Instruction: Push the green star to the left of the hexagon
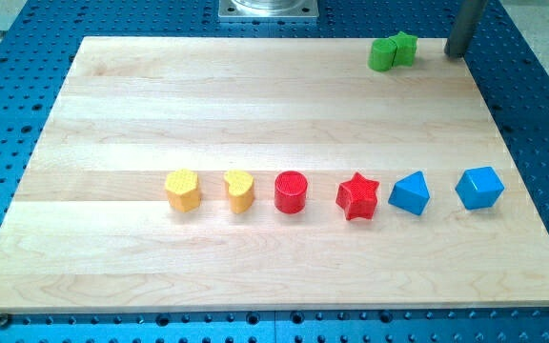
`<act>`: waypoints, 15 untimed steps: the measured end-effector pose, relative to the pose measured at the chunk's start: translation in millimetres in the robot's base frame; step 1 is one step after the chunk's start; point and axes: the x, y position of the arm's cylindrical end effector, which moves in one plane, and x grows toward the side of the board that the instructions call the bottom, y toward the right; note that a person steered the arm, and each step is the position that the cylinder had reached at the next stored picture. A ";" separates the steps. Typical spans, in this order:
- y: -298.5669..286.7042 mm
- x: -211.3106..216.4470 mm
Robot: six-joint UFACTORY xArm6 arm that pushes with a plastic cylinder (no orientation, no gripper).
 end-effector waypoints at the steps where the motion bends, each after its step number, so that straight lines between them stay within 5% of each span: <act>1: -14.5 -15.2; 3: -298.4 64.6; 4: -271.8 34.3; 6: -91.7 11.9; 7: -97.7 18.5; 9: -140.0 64.8; 12: -304.4 83.6; 13: -375.0 140.1; 15: -378.1 164.4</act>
